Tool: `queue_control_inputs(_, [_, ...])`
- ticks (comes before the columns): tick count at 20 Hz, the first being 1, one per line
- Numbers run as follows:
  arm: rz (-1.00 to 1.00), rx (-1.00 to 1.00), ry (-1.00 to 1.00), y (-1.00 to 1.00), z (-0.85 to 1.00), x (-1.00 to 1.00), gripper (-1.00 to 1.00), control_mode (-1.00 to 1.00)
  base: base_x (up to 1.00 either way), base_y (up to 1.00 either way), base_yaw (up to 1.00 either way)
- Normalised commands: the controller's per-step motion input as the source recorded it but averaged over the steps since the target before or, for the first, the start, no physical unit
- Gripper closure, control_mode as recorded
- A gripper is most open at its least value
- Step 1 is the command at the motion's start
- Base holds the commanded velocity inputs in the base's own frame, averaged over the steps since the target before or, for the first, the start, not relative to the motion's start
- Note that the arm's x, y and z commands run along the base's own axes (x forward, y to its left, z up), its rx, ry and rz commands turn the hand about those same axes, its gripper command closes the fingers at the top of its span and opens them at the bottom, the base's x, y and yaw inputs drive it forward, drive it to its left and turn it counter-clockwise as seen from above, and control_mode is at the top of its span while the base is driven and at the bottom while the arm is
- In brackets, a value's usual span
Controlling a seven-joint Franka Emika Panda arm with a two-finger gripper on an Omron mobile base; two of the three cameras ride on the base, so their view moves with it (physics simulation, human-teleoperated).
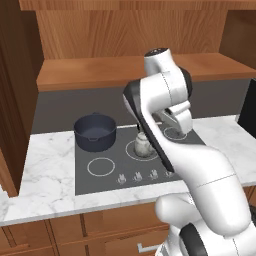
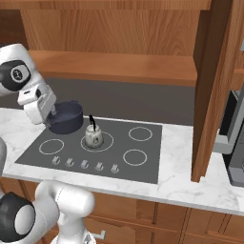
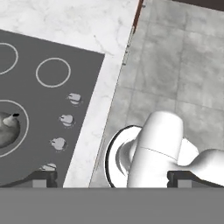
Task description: Pick the kettle from the cabinet and place it on a stove burner. Then pick the pot from the counter and place it on another stove burner. Finally, turn both burners on.
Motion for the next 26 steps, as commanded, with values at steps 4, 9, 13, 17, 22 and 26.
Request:
queue_control_inputs(4, [0.25, 0.13, 0.02, -0.06, -0.09, 0.00, -1.00, -1.00, 0.00, 0.00, 0.00])
queue_control_inputs(9, [0.31, 0.11, 0.03, 0.00, -0.12, 0.00, -1.00, -1.00, 0.00, 0.00, 0.00])
queue_control_inputs(13, [0.34, 0.07, 0.02, 0.00, -0.13, 0.00, -1.00, -1.00, 0.00, 0.00, 0.00])
queue_control_inputs(17, [0.34, 0.06, 0.00, 0.00, -0.14, 0.00, -1.00, -1.00, 0.00, 0.00, 0.00])
queue_control_inputs(22, [0.35, 0.05, 0.00, 0.00, -0.13, 0.00, -1.00, -1.00, 0.00, 0.00, 0.00])
queue_control_inputs(26, [0.33, 0.04, 0.00, 0.00, -0.15, 0.00, -1.00, -1.00, 0.00, 0.00, 0.00])
